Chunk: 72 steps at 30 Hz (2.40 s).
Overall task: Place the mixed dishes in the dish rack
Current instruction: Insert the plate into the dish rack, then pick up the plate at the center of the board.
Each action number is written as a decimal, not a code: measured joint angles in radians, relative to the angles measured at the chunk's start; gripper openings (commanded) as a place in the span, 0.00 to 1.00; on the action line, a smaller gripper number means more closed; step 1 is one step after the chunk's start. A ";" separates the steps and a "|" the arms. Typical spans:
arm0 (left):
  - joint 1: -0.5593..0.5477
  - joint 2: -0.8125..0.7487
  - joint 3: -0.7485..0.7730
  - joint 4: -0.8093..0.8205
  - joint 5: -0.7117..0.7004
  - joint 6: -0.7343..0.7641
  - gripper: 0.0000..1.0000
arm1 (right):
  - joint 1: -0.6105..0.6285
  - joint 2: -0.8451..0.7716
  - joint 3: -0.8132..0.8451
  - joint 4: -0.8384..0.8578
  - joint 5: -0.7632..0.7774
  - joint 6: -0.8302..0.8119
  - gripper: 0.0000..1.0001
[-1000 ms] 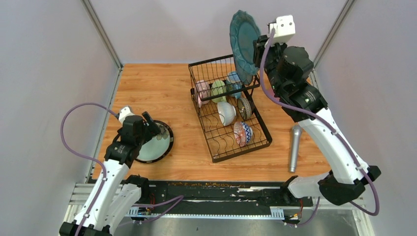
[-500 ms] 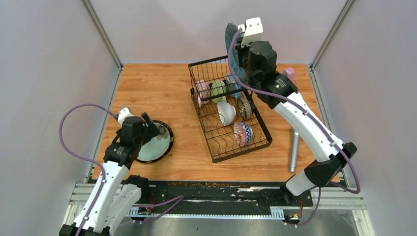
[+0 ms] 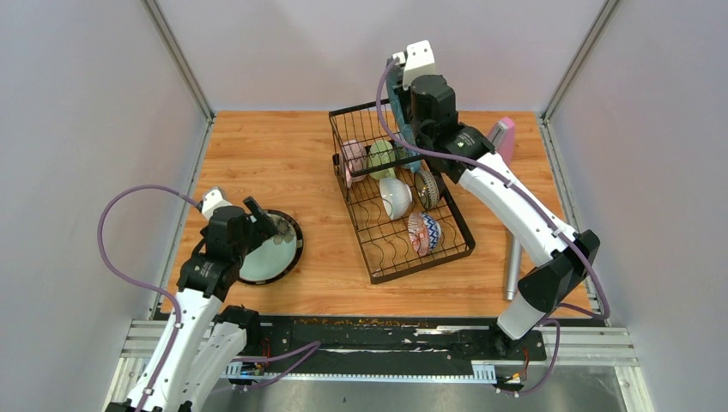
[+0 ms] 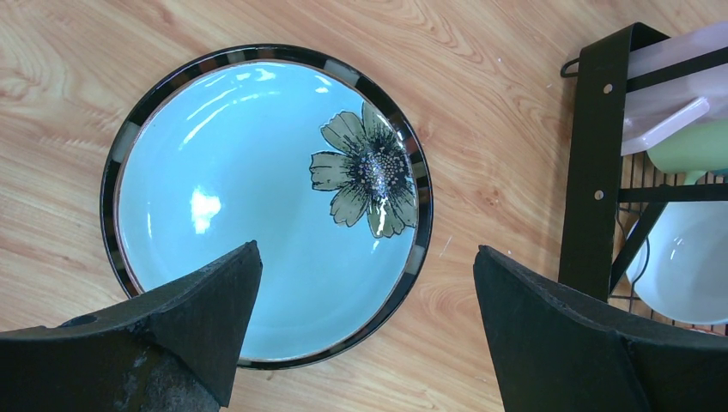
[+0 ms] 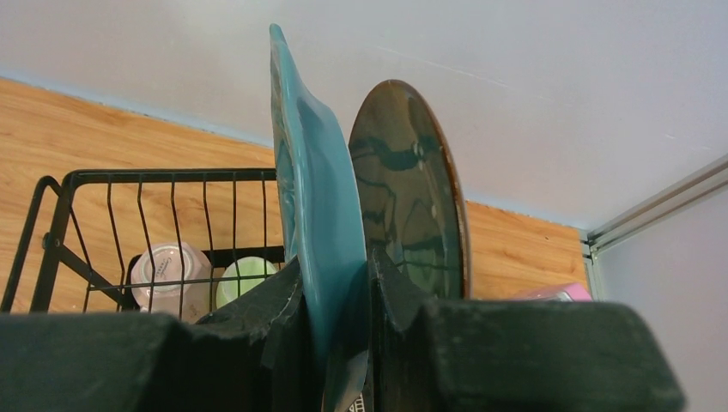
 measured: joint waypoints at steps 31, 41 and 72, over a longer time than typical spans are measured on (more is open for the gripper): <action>0.000 0.011 -0.019 -0.002 -0.003 -0.003 1.00 | -0.016 0.056 -0.017 0.043 -0.012 0.049 0.50; 0.000 0.012 -0.020 -0.006 -0.005 -0.003 1.00 | -0.016 -0.016 -0.017 0.037 -0.089 0.070 0.63; 0.000 0.093 -0.019 -0.055 -0.105 -0.008 1.00 | 0.339 -0.262 -0.247 0.018 -0.646 0.325 0.68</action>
